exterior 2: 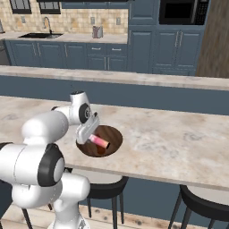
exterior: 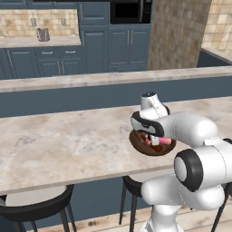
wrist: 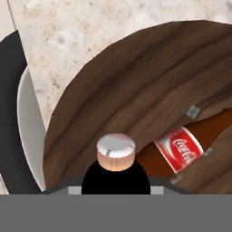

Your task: Open the fridge, grab two sodas, and place both sodas inside the bowl with ice on the dining counter.

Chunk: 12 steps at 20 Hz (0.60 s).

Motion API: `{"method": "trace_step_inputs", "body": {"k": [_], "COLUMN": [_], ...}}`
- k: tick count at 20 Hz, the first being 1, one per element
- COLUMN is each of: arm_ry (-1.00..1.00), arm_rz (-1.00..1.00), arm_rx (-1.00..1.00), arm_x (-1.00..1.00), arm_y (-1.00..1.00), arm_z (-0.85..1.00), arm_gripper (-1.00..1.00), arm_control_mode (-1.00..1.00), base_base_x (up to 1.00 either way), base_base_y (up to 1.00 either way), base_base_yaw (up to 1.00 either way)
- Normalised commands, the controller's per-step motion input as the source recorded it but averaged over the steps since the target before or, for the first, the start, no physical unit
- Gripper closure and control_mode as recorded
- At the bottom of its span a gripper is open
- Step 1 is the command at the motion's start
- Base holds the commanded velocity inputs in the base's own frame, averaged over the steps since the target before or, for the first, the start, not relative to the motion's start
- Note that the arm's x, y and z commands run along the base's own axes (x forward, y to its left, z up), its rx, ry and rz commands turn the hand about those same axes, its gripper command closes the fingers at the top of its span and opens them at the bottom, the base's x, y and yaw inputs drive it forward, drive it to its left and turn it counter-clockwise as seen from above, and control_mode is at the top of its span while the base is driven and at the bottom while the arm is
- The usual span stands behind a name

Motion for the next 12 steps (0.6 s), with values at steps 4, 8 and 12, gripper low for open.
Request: {"method": "trace_step_inputs", "body": {"k": [4, 8, 12], "arm_ry": [0.0, 0.0, 0.0], "arm_rz": [0.04, 0.04, 0.04], "arm_rx": [0.0, 0.0, 0.0], "arm_x": [0.08, 0.12, 0.18], "arm_y": [0.0, 0.0, 0.0], "arm_z": [-0.18, -0.16, -0.16], "arm_gripper": [1.0, 1.0, 1.0], "arm_control_mode": [-1.0, -1.0, -1.0], "base_base_x": [0.0, 0.0, 0.0], "base_base_y": [0.0, 0.0, 0.0], "base_base_yaw": [0.0, 0.0, 0.0]}}
